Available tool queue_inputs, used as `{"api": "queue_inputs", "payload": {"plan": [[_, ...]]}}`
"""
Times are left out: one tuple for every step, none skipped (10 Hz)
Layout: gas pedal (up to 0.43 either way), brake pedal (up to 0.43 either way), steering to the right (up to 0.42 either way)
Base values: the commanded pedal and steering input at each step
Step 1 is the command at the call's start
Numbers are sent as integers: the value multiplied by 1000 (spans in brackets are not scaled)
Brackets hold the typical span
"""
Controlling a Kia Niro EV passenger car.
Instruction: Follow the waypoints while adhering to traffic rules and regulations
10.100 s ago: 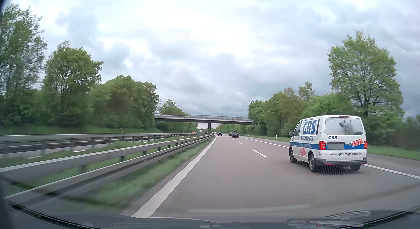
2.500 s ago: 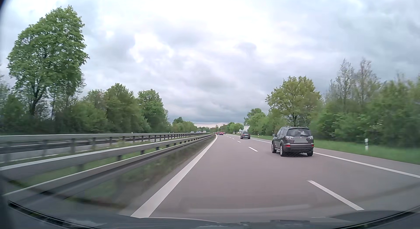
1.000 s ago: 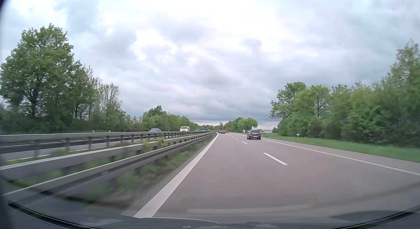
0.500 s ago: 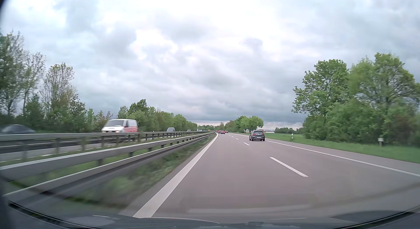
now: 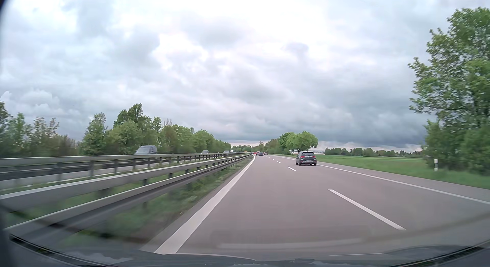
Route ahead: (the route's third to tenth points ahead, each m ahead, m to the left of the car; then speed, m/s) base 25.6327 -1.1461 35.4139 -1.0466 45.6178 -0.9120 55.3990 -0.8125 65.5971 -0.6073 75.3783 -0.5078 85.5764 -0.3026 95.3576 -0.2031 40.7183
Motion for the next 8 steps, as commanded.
{"api": "queue_inputs", "payload": {"plan": [[130, 12, 0], [130, 12, 0], [118, 12, 0], [87, 12, 0], [28, 12, 0], [0, 12, 0], [0, 12, 0], [0, 12, 0]]}}
